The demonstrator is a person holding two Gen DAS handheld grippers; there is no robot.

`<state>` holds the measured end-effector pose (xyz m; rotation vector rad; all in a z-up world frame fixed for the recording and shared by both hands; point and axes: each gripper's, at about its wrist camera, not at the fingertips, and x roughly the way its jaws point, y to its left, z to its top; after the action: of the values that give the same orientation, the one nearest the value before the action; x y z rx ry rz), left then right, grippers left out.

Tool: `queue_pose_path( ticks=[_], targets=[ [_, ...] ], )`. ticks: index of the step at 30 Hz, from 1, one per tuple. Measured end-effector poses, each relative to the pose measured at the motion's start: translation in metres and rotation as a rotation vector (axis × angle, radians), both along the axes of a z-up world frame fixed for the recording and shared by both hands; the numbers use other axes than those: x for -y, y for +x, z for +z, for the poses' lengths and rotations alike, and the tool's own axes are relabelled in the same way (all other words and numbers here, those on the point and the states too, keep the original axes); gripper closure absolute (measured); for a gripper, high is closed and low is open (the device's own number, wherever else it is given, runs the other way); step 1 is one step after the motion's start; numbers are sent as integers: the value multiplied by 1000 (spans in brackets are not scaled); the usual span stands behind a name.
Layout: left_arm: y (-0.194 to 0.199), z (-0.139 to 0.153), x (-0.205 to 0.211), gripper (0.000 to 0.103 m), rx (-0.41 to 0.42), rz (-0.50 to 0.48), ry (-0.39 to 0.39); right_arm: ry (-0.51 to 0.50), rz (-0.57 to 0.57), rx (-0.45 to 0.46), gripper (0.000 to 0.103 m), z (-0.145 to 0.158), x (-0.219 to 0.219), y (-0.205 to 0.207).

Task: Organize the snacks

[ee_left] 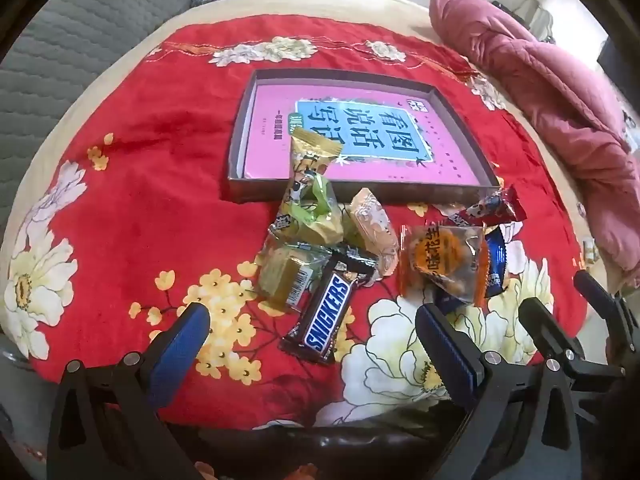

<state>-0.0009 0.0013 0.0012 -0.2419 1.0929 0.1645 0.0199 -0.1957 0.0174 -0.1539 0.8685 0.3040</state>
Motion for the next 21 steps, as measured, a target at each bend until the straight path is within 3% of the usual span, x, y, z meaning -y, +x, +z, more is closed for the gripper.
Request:
queue_pose_path(
  ticks=[6,21],
  targets=[
    [-2,2,8,1,-5,-15,27,-3,-5,7,1,2,2,0],
    [3,2,8,1,-15,-26,10,1,-5,13,1,3,0,0]
  ],
)
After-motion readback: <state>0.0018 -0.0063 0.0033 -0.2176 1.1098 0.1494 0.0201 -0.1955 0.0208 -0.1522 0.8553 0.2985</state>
